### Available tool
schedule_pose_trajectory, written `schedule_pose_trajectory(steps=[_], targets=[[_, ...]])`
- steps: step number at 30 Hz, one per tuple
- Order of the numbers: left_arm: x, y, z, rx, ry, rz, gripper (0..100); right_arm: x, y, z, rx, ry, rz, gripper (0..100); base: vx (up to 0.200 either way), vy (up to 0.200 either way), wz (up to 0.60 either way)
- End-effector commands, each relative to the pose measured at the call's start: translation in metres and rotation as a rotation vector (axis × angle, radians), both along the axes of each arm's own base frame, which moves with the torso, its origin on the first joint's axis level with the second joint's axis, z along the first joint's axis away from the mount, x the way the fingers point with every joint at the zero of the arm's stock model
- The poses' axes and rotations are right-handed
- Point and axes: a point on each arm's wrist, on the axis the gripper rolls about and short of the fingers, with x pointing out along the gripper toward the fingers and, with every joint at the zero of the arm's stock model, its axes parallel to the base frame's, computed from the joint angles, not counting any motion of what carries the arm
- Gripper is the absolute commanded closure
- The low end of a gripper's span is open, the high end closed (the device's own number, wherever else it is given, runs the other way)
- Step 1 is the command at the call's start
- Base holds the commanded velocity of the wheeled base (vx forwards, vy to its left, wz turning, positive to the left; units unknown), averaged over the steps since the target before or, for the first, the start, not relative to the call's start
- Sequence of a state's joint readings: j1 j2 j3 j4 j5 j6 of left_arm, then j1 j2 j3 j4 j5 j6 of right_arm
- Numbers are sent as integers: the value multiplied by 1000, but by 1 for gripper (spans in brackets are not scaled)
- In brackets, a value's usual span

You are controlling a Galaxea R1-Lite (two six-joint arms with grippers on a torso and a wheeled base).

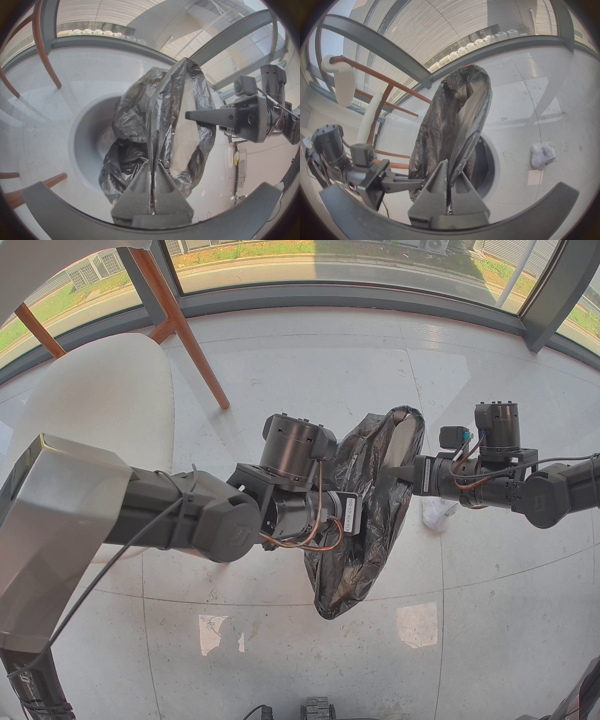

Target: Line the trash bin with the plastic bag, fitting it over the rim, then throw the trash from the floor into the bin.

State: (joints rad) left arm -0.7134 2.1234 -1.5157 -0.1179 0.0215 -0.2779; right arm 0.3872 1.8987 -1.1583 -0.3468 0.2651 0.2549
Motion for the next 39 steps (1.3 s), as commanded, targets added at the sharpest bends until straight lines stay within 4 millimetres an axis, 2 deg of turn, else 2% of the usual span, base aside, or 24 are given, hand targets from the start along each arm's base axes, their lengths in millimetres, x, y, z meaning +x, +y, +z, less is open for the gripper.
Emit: schedule_pose_trajectory(steps=[1, 4, 8, 14, 16, 21, 25, 31, 33, 39], targets=[[0, 21, 24, -2, 7, 40, 100, -2, -21, -18, -87, 6, 14, 100, 0, 0, 0], [8, 34, 29, -9, -4, 74, 100, -1, -30, -23, -123, -7, 41, 100, 0, 0, 0], [22, 48, 46, -44, -52, 118, 100, 4, -35, -20, -126, -27, 35, 100, 0, 0, 0], [33, 53, 81, -117, -147, 138, 100, 21, -44, -7, -103, -78, 15, 100, 0, 0, 0], [35, 53, 87, -130, -164, 139, 100, 27, -45, -5, -101, -92, 8, 100, 0, 0, 0], [43, 49, 86, -137, -178, 145, 100, 40, -47, -2, -96, -115, -7, 100, 0, 0, 0], [43, 50, 81, -119, -159, 152, 100, 42, -48, -9, -101, -96, -9, 100, 0, 0, 0], [49, 65, 77, -66, -128, 179, 100, 41, -49, -18, -125, -80, -1, 100, 0, 0, 0], [52, 77, 74, -20, -91, 203, 100, 40, -49, -28, -144, -58, 7, 100, 0, 0, 0], [58, 85, 75, -23, -97, 220, 100, 49, -49, -36, -166, -63, 10, 100, 0, 0, 0]])
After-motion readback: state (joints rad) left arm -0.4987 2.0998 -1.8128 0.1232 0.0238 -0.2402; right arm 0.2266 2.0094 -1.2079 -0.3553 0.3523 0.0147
